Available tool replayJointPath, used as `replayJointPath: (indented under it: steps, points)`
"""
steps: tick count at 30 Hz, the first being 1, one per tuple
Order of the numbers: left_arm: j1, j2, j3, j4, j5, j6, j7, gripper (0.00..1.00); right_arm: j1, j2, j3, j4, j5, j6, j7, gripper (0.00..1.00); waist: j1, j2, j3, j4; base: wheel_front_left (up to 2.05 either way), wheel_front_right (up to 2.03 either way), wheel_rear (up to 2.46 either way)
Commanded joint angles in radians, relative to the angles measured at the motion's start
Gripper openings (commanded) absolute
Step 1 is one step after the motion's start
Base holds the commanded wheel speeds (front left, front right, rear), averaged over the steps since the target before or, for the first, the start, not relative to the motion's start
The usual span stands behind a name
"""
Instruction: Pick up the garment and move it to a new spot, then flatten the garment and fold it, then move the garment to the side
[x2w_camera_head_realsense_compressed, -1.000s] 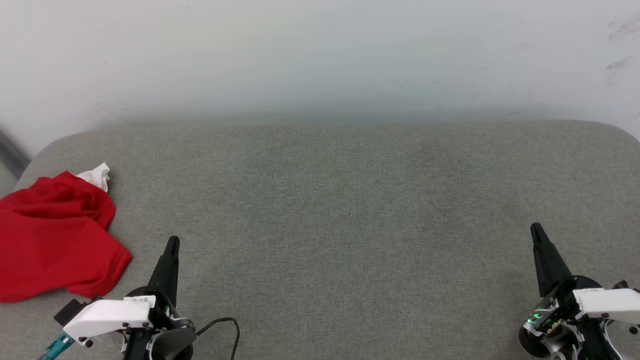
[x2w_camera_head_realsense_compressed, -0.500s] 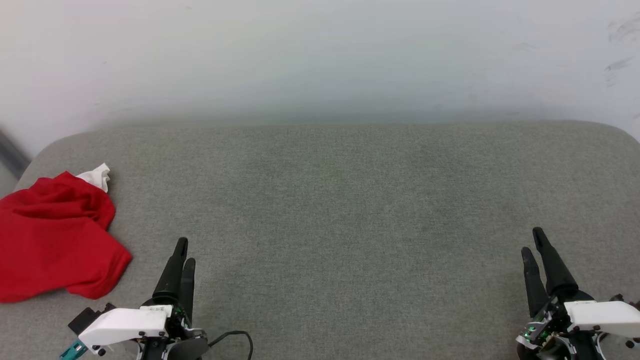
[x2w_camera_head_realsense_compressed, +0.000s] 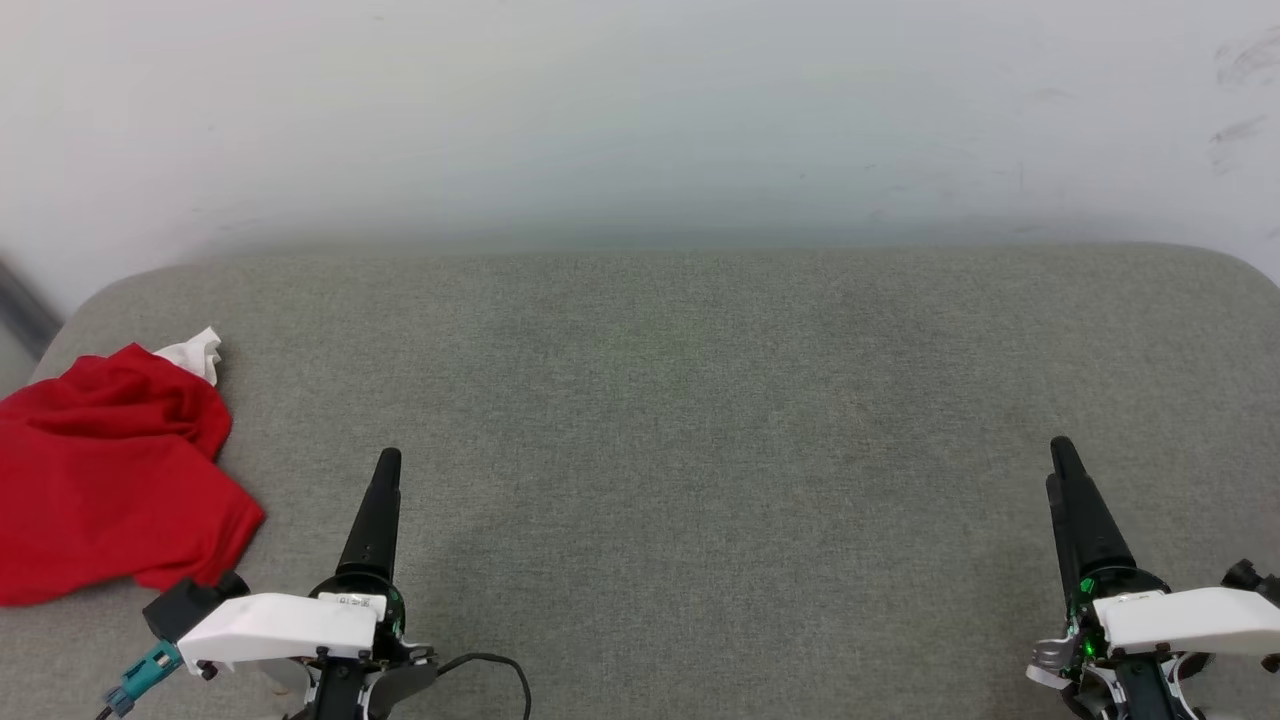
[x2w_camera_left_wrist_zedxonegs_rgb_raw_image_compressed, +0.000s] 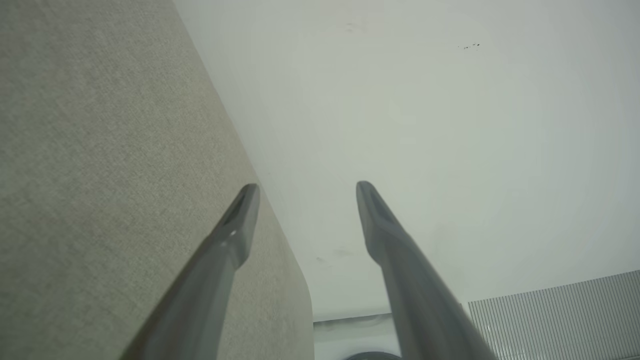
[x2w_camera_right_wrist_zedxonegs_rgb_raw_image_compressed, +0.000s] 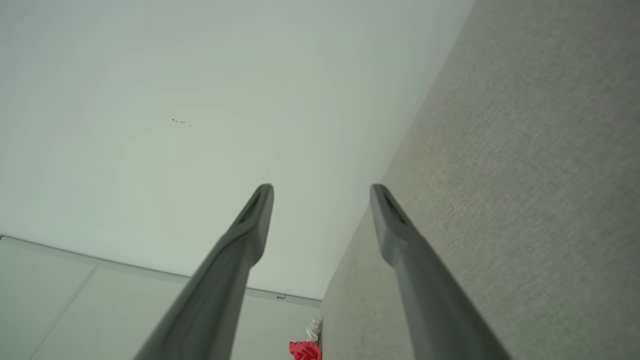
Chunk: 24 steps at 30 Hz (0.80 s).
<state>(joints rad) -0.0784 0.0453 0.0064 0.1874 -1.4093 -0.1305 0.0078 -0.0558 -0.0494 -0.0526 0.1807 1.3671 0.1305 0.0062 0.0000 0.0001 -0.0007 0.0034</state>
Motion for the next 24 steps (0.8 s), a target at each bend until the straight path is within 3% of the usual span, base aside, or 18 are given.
replayJointPath:
  steps: [1,24]
  points:
    - [-0.030,0.003,-0.007,-0.023,0.036,0.000,-0.011,1.00,-0.008,-0.006,0.009,-0.026,-0.047,0.000,-0.011,1.00,0.0000,-0.0001,0.000,0.001,0.00,0.00,0.00]
    - [-0.044,0.014,-0.077,-0.023,0.517,0.000,-0.095,1.00,0.002,-0.018,0.030,-0.073,-0.620,0.000,-0.045,1.00,0.0000,-0.0001,-0.004,0.007,0.00,0.00,0.00]
